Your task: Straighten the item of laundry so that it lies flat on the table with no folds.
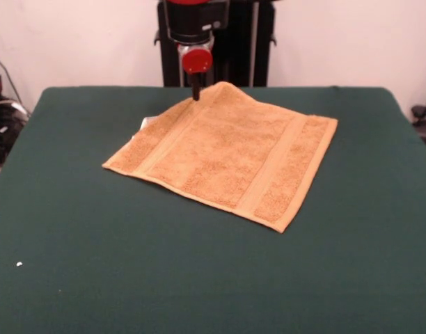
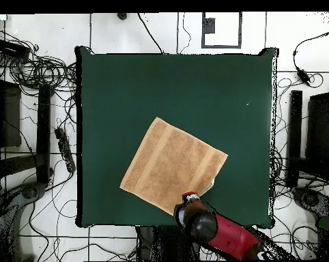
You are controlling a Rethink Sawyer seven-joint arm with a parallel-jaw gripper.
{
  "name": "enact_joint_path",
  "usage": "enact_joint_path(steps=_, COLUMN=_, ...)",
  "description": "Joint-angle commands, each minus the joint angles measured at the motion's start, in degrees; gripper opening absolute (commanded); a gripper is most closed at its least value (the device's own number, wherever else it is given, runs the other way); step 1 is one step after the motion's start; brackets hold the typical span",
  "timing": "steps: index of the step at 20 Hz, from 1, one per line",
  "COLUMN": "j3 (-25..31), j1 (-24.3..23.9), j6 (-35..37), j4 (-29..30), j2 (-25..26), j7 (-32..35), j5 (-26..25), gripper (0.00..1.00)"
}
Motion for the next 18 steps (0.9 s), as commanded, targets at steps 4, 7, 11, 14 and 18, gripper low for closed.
enact_joint_path(steps=4, j3=3.67, j1=0.91, j6=-1.33, j4=-2.46, j2=3.49, j7=3.92, j5=0.36, gripper=1.00)
enact_joint_path(steps=7, j3=4.71, j1=1.16, j6=-0.15, j4=-3.49, j2=3.13, j7=3.24, j5=0.53, gripper=1.00)
enact_joint_path(steps=11, j3=8.58, j1=0.36, j6=-0.36, j4=-5.69, j2=4.52, j7=2.19, j5=0.31, gripper=1.00)
enact_joint_path(steps=14, j3=11.24, j1=-0.26, j6=-0.58, j4=-6.74, j2=5.53, j7=1.51, j5=-0.05, gripper=1.00)
enact_joint_path(steps=18, j3=10.89, j1=1.67, j6=2.17, j4=-10.91, j2=5.58, j7=-4.53, j5=-4.28, gripper=1.00)
